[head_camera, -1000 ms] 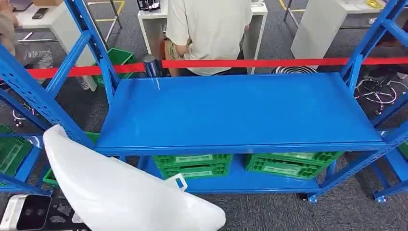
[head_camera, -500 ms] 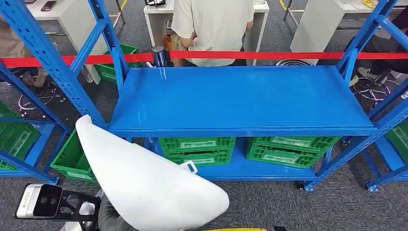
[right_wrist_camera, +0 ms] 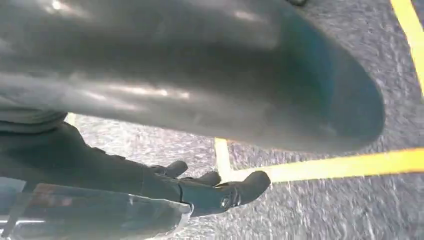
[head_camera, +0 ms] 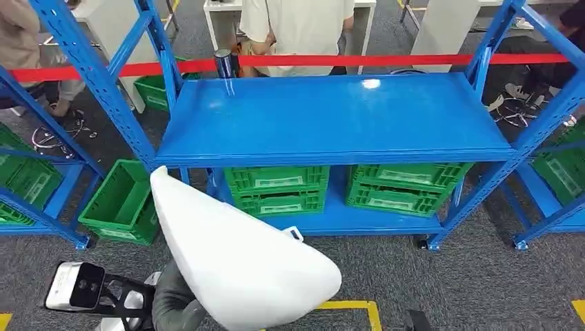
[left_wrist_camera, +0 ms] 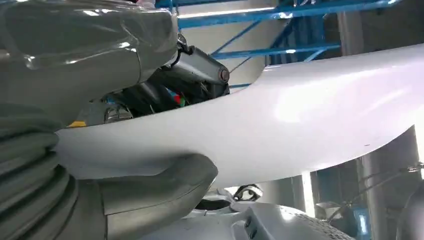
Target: Take the parts from the cabinet and place them on the table.
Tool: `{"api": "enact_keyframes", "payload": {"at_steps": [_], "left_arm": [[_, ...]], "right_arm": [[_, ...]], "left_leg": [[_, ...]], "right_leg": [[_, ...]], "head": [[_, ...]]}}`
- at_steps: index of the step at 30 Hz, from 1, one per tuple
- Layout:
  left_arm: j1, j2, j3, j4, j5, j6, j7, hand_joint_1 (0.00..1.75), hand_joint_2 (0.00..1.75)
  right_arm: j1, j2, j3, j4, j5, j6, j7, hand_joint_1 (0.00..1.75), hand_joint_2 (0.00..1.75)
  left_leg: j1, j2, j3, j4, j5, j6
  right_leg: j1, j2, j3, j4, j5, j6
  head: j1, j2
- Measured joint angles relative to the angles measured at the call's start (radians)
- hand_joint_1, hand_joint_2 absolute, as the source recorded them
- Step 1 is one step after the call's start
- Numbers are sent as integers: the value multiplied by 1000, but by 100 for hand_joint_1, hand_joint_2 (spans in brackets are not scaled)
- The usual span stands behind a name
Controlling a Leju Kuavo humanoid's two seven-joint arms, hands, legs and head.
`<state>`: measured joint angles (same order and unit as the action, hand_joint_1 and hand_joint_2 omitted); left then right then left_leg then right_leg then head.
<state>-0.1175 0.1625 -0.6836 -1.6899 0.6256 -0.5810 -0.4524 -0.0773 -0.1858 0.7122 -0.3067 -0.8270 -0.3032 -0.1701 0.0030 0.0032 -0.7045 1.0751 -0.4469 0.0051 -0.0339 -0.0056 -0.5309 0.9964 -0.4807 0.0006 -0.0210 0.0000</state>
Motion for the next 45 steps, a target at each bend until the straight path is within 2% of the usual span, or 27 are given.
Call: {"api": "enact_keyframes", "payload": {"at_steps": [2, 4, 5, 7, 9, 10, 13, 14, 15, 17, 19, 21, 22, 23, 25, 28, 29, 31, 33, 35, 37, 38, 39, 40, 41, 44, 45], "left_arm": [[0, 0, 0, 5, 0, 2, 1, 175, 175], [0, 0, -2, 11, 4, 8, 5, 175, 175], [0, 0, -2, 14, 5, 10, 7, 175, 175], [-2, 0, -2, 19, 6, 14, 10, 175, 175], [-8, -1, -3, 21, 6, 13, 10, 175, 175], [-10, -1, -5, 24, 7, 12, 10, 175, 175], [-19, -1, -10, 31, 7, 10, 10, 175, 175], [-21, -4, -13, 33, 7, 7, 10, 175, 175], [-26, -5, -15, 35, 7, 7, 10, 175, 175], [-26, -7, -18, 39, 7, 8, 10, 175, 175], [-26, -8, -21, 45, 6, 8, 11, 175, 175], [-26, -8, -26, 50, 6, 8, 14, 175, 175], [-27, -8, -28, 53, 6, 8, 15, 175, 175], [-29, -8, -29, 56, 6, 10, 16, 175, 175], [-37, -8, -30, 58, 6, 16, 16, 175, 175], [-39, -6, -35, 60, 3, 18, 20, 175, 175], [-39, -5, -37, 59, 1, 21, 23, 175, 175], [-38, -1, -40, 59, 0, 32, 26, 175, 175], [-38, 3, -41, 60, 0, 40, 27, 175, 175], [-38, 6, -42, 60, 0, 47, 27, 175, 175], [-38, 8, -42, 60, 0, 51, 27, 175, 175], [-38, 9, -42, 59, 0, 52, 27, 175, 175], [-40, 10, -42, 59, 0, 52, 27, 175, 175], [-41, 10, -41, 58, 0, 52, 27, 175, 175], [-42, 10, -41, 57, 0, 51, 27, 175, 175], [-42, 14, -41, 54, -2, 48, 29, 175, 175], [-43, 13, -42, 54, -2, 43, 32, 175, 175]], "right_arm": [[8, 0, -23, -12, 1, -18, -10, 0, 0], [24, 1, -42, -22, 8, -29, -16, 0, 0], [32, 2, -51, -26, 10, -33, -17, 0, 0], [42, 3, -65, -31, 16, -39, -18, 0, 0], [47, 11, -77, -36, 17, -45, -18, 0, 0], [49, 13, -83, -36, 18, -47, -18, 0, 0], [62, 21, -101, -36, 16, -50, -17, 0, 0], [65, 23, -103, -36, 16, -50, -17, 0, 0], [69, 26, -105, -36, 15, -50, -16, 0, 0], [71, 26, -112, -36, 15, -50, -16, 0, 0], [71, 25, -119, -36, 15, -51, -16, 0, 0], [71, 29, -126, -35, 14, -49, -18, 0, 0], [70, 31, -130, -34, 15, -43, -19, 0, 0], [68, 32, -132, -33, 17, -41, -19, 0, 0], [59, 40, -136, -32, 28, -26, -19, 0, 0], [54, 52, -138, -20, 47, -7, -16, 0, 0], [55, 58, -138, -15, 54, 1, -14, 0, 0], [48, 60, -138, -9, 66, 9, -13, 0, 0], [42, 61, -138, -6, 76, 11, -11, 0, 0], [40, 63, -138, -1, 83, 11, -9, 0, 0], [39, 64, -138, 2, 92, 13, -5, 0, 0], [37, 65, -138, 3, 95, 14, -2, 0, 0], [33, 68, -137, 3, 97, 14, 1, 0, 0], [30, 82, -137, 3, 98, 17, 1, 0, 0], [27, 77, -137, 5, 98, 17, 2, 0, 0], [26, 83, -136, 8, 98, 20, 3, 0, 0], [26, 84, -136, 10, 97, 21, 3, 0, 0]], "left_leg": [[6, 0, -37, 164, -114, -12], [8, 0, -29, 245, -112, -15], [9, 0, 7, 224, -80, -13], [8, -2, 141, 67, -29, 0], [1, -10, 254, -105, -90, 18], [-4, -9, 243, -90, -81, 19], [-15, -7, 226, -114, -46, 53], [-7, -2, 220, -129, -23, 56], [-9, -4, 203, -133, -5, 69], [-12, -3, 171, -133, 21, 71], [-16, 0, 132, -130, 55, 70], [-16, 3, 92, -125, 81, 64], [-16, 3, 72, -119, 93, 60], [-15, 3, 54, -109, 102, 54], [-20, 5, 24, -83, 114, 40], [-12, 8, 24, -90, 145, 21], [-7, 7, 21, -90, 153, 18], [-1, -1, 0, -27, 41, 0], [4, -1, -35, 133, -83, -15], [7, -1, -41, 240, -103, -18], [7, -1, 36, 181, -39, -9], [4, -3, 111, 85, -14, 3], [0, -7, 184, -15, -22, 18], [-3, -7, 230, -88, -66, 38], [-9, -1, 234, -102, -65, 32], [-24, -3, 217, -123, -28, 63], [-13, 4, 220, -141, -5, 65]], "right_leg": [[1, 0, -28, 2, 28, 0], [1, 0, -64, 4, 54, 5], [1, 0, -80, 4, 66, 8], [2, 1, -102, 4, 87, 13], [6, 4, -110, 3, 107, 24], [0, 3, -107, -4, 115, 33], [-3, 4, -109, -23, 147, 55], [-4, 2, -121, -7, 124, 48], [-2, 3, -138, 34, 61, 31], [-1, 4, -173, 160, -41, 15], [-1, 4, -195, 314, -95, 31], [-3, 4, -150, 315, -43, 65], [-4, 4, -98, 254, -9, 79], [-5, 4, -33, 170, 3, 81], [5, 6, 92, -21, -77, 53], [15, 7, 62, -4, -63, 26], [3, 5, 56, -9, -49, 15], [4, -1, 33, -8, -25, -2], [6, -1, 2, -7, 2, -4], [8, -1, -27, -4, 27, -1], [13, -1, -55, -4, 48, 3], [17, 0, -64, -4, 58, 4], [15, 1, -68, -4, 67, 5], [17, 1, -73, -4, 76, 14], [6, -1, -73, -8, 82, 21], [5, -1, -76, -24, 111, 44], [4, 0, -85, -8, 94, 38]], "head": [[0, 0], [-1, 0], [-1, 0], [-1, 0], [0, 0], [3, 0], [-2, 0], [-1, 0], [3, 0], [6, 0], [6, 0], [6, 0], [6, 0], [6, 0], [7, 0], [0, 0], [2, 0], [0, 0], [0, 0], [0, 0], [0, 0], [0, 0], [0, 0], [3, 0], [2, 0], [-2, 0], [0, 0]]}}
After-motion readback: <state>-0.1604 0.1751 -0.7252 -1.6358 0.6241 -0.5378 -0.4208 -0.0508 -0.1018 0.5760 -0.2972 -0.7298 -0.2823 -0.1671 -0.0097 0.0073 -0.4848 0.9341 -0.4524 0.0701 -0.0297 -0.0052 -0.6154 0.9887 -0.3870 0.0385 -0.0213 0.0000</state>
